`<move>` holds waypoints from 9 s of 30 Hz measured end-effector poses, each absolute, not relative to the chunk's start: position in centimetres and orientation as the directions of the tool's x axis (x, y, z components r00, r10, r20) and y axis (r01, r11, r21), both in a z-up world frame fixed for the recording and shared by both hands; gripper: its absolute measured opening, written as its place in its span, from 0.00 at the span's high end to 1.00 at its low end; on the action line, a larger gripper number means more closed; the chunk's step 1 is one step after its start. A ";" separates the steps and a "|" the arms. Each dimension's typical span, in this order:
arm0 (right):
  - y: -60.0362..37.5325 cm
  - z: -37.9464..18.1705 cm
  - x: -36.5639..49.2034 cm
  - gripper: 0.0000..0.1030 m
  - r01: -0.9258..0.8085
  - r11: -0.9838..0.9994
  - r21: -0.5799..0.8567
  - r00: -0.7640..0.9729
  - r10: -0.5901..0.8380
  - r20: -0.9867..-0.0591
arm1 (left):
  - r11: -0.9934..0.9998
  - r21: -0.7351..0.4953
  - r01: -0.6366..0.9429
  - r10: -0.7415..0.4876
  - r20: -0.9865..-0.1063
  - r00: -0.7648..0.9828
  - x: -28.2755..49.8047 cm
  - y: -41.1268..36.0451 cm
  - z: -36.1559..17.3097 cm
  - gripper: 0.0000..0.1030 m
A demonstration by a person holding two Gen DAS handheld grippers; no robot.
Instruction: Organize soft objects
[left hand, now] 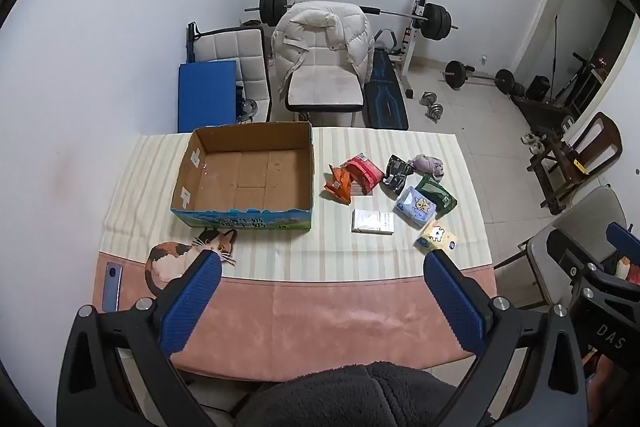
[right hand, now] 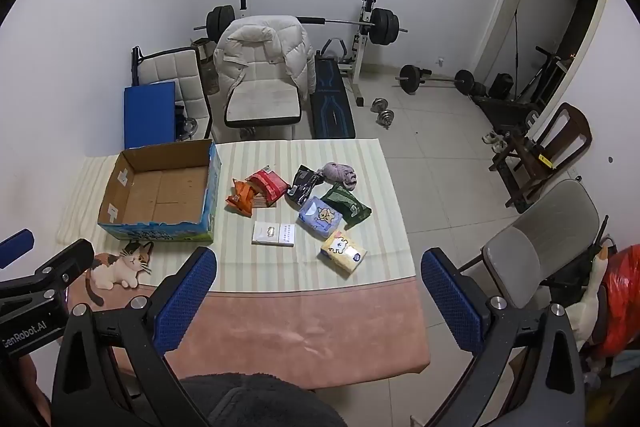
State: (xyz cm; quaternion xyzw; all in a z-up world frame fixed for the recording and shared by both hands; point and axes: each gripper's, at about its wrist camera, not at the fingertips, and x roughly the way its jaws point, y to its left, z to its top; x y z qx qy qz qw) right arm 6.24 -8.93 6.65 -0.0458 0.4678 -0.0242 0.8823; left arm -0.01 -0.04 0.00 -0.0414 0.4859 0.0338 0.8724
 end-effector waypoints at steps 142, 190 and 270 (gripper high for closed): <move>-30.3 -43.7 29.7 0.33 0.129 0.992 0.005 -0.204 0.032 -0.978 | 0.924 -0.260 -0.280 -0.322 -0.925 -0.201 30.4 -13.6 -38.7 0.00; -35.7 -44.8 30.0 0.36 0.248 0.966 0.069 -0.156 0.110 -0.981 | 0.994 -0.053 0.091 -0.041 -0.991 -0.130 28.7 -20.8 -40.2 0.63; 13.0 -38.2 34.1 0.00 -0.218 0.972 0.089 0.007 0.092 -0.996 | 0.976 -0.063 -0.210 -0.036 -0.991 0.131 31.0 29.5 -34.0 0.04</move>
